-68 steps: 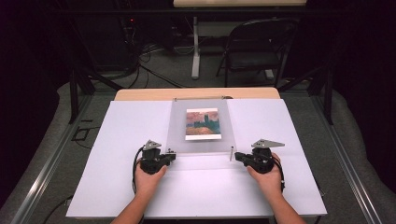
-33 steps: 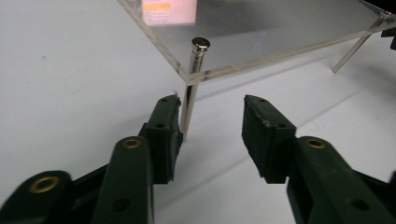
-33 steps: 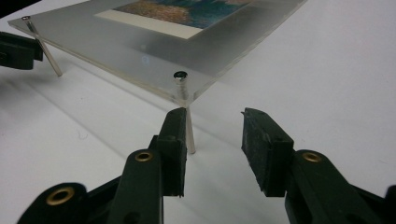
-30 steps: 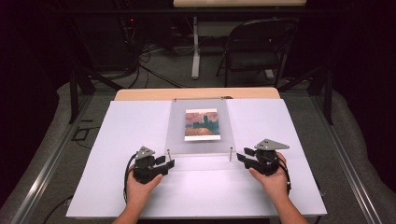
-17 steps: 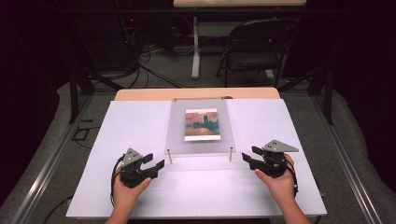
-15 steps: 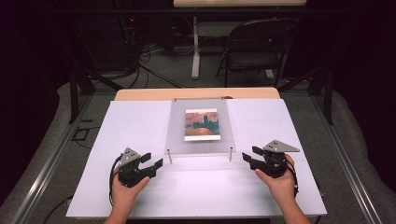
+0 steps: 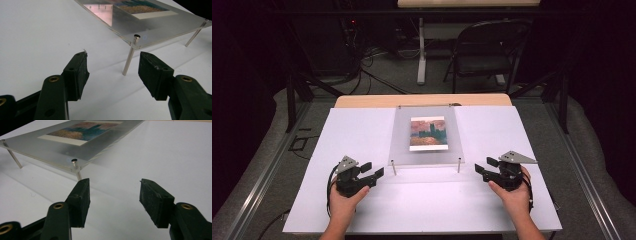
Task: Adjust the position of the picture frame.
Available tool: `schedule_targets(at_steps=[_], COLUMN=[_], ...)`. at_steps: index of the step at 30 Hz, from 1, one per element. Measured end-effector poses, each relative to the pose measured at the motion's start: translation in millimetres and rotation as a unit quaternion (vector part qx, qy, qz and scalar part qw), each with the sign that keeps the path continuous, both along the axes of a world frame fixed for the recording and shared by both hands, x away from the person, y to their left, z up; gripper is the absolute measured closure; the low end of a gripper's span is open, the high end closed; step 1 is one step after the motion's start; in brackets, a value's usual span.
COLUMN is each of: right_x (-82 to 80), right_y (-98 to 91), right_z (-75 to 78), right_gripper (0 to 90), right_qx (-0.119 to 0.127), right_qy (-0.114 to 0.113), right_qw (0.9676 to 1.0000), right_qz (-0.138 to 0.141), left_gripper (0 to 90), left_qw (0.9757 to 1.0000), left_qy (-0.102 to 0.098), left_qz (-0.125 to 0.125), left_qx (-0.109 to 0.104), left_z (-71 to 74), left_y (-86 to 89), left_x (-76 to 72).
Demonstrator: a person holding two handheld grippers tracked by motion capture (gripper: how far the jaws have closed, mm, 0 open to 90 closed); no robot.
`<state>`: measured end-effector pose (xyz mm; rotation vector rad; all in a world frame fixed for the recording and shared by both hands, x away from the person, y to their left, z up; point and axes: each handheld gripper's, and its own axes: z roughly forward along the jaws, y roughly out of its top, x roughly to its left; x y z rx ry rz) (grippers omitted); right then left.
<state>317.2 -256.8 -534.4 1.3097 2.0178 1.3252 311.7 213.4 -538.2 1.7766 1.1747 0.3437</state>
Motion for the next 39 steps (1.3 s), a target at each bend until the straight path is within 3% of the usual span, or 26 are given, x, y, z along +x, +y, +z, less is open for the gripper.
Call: schedule_targets(at_steps=[7, 10, 12, 22, 24, 27, 33, 39], right_x=[3.1, 5.2, 7.4, 12.7, 14.4, 18.2, 32.4, 47.3], right_y=[-3.8, -2.4, -0.5, 8.5, 12.4, 17.9, 18.6, 21.3], right_z=[3.0, 4.6, 5.6, 12.4, 14.2, 16.2, 22.0, 30.3], right_gripper=[39.1, 39.1, 39.5, 39.2, 39.1, 39.2, 37.9, 36.6], right_qx=[0.011, 0.009, 0.0, -0.005, -0.011, -0.018, 0.009, -0.008], right_qy=[0.01, 0.02, 0.013, 0.016, 0.022, 0.023, 0.046, 0.043], right_qw=[0.9999, 0.9997, 0.9999, 0.9996, 0.9992, 0.9988, 0.9985, 0.9987], right_qz=[0.002, 0.01, 0.007, 0.025, 0.032, 0.04, 0.03, 0.026], left_gripper=[40.4, 40.4, 40.4, 40.5, 39.7, 38.4, 38.3, 36.7], left_qw=[1.0, 0.9999, 0.9998, 0.9997, 0.9995, 0.9996, 0.9996, 0.9995], left_qy=[0.001, 0.003, 0.002, -0.007, -0.003, 0.003, 0.012, 0.021], left_qz=[-0.002, -0.004, -0.006, -0.021, -0.029, -0.025, -0.026, -0.021], left_qx=[-0.004, -0.011, -0.016, 0.003, -0.01, -0.013, -0.005, -0.008], left_z=[3.3, 5.3, 9.7, 23.6, 29.8, 33.9, 36.3, 40.5], left_y=[-0.2, -0.3, -0.8, -9.3, -12.6, -14.9, -20.7, -22.6], left_x=[4.1, 6.6, 10.7, 21.4, 27.0, 33.3, 47.3, 62.0])
